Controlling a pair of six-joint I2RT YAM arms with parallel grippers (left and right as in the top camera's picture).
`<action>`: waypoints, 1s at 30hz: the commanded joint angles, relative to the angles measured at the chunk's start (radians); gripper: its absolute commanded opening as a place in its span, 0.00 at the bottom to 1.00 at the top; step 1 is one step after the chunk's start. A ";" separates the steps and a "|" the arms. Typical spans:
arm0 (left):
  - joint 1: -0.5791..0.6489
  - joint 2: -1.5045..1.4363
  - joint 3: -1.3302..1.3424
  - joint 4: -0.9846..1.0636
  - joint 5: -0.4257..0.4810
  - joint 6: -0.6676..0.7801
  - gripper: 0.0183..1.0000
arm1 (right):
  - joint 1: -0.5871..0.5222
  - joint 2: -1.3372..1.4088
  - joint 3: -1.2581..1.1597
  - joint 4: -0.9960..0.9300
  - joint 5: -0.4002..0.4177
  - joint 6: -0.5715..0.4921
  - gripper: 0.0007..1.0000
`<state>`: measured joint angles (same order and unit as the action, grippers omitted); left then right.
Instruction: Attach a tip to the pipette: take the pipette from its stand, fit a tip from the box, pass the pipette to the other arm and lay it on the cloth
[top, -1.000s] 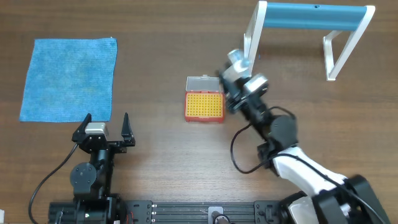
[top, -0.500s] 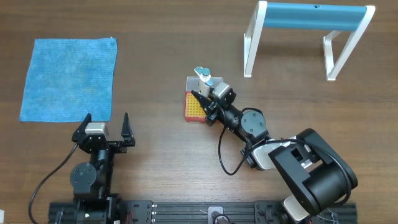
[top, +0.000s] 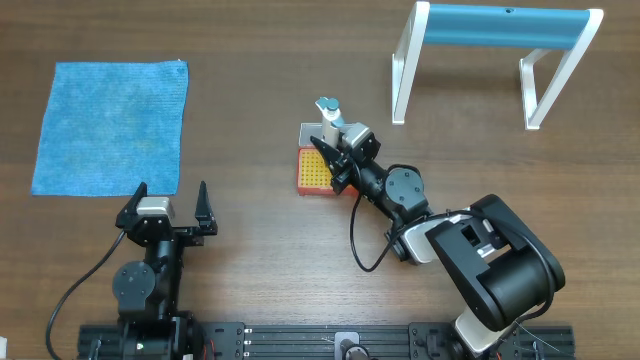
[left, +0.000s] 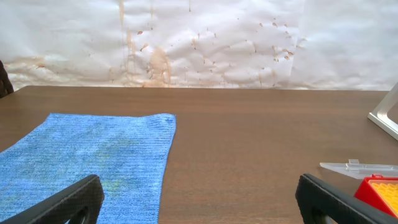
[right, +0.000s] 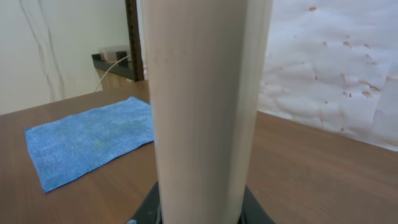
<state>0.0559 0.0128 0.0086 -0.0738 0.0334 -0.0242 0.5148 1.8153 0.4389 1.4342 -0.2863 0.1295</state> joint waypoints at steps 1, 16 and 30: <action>-0.003 -0.005 -0.003 -0.005 -0.011 -0.005 1.00 | -0.010 0.010 0.019 -0.006 0.016 0.003 0.08; -0.003 -0.005 -0.003 -0.005 -0.011 -0.005 1.00 | -0.010 0.011 0.019 -0.101 0.015 0.003 0.08; -0.003 -0.005 -0.003 -0.005 -0.011 -0.005 1.00 | -0.010 0.093 -0.010 -0.109 0.015 0.004 0.08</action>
<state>0.0559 0.0128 0.0086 -0.0738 0.0334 -0.0242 0.5114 1.8488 0.4747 1.3735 -0.2867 0.1341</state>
